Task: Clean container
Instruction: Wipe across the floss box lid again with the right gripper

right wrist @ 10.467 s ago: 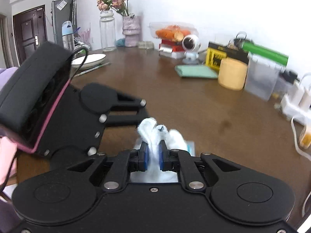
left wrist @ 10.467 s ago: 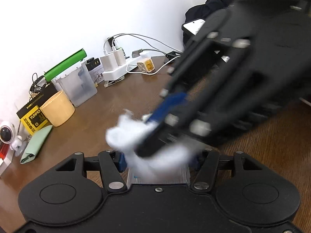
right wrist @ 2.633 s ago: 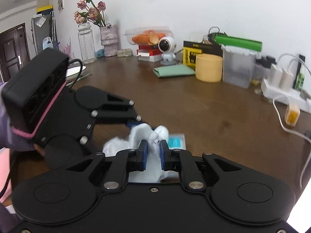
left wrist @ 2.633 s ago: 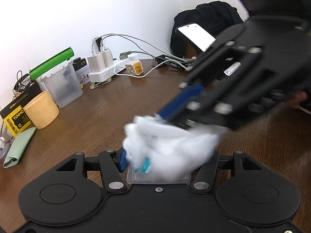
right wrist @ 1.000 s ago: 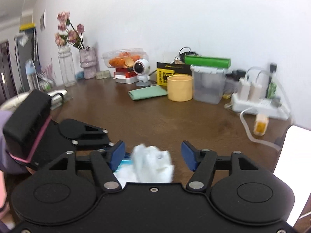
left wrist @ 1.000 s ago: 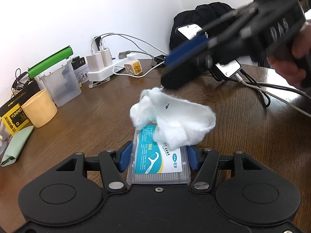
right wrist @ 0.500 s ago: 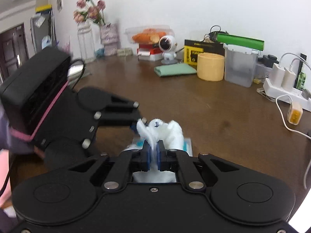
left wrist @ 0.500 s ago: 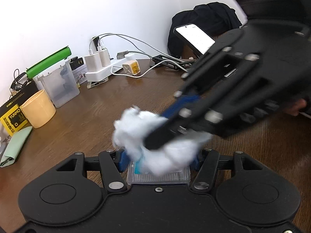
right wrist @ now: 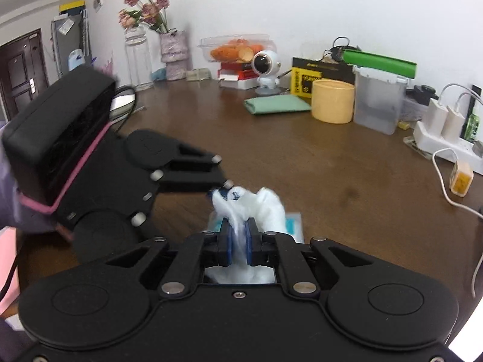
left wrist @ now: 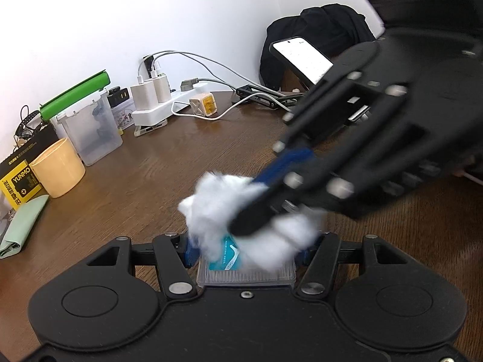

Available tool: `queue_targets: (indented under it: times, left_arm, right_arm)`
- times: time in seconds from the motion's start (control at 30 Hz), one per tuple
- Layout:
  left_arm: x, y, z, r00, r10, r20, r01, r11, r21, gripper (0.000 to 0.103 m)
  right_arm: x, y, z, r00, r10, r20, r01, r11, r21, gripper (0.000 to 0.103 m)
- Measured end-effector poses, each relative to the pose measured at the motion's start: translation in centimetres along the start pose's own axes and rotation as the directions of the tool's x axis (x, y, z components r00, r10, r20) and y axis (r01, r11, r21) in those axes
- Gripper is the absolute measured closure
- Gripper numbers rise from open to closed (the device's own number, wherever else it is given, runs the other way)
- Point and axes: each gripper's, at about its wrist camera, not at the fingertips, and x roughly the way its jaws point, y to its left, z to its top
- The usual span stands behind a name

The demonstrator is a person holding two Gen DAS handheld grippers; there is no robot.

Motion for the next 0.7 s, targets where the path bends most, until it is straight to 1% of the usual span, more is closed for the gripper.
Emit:
queue_targets:
  times: [0.1,0.13,0.53,0.57,0.7]
  left_arm:
    - [0.0,0.1,0.0,1.0,-0.003,-0.001,0.003,1.0,-0.003,0.045]
    - [0.0,0.1,0.0,1.0,-0.005,-0.001,0.005,1.0,-0.004,0.045]
    - [0.0,-0.1,0.0,1.0,-0.003,0.0,0.003,1.0,0.0,0.045]
    - [0.0,-0.1,0.0,1.0,-0.003,0.0,0.003,1.0,0.001,0.045]
    - [0.0,-0.1,0.0,1.0,-0.004,0.001,0.004,1.0,0.001,0.045]
  right_arm:
    - [0.5,-0.4,0.3,0.999,-0.04,0.007,0.04,0.999,-0.003,0.094]
    - [0.6,-0.4,0.3,0.999,-0.042,0.008,0.042,0.999,-0.005,0.094]
    - [1.1,0.8,1.1,0.998,0.055,0.0,-0.055,0.997,-0.049,0.094]
    - [1.0,0.7,1.0,0.999,0.051,-0.004,-0.051,0.997,-0.049,0.094]
    - [0.0,-0.5,0.1,0.999,-0.007,-0.032,0.006,0.999,-0.04,0.094]
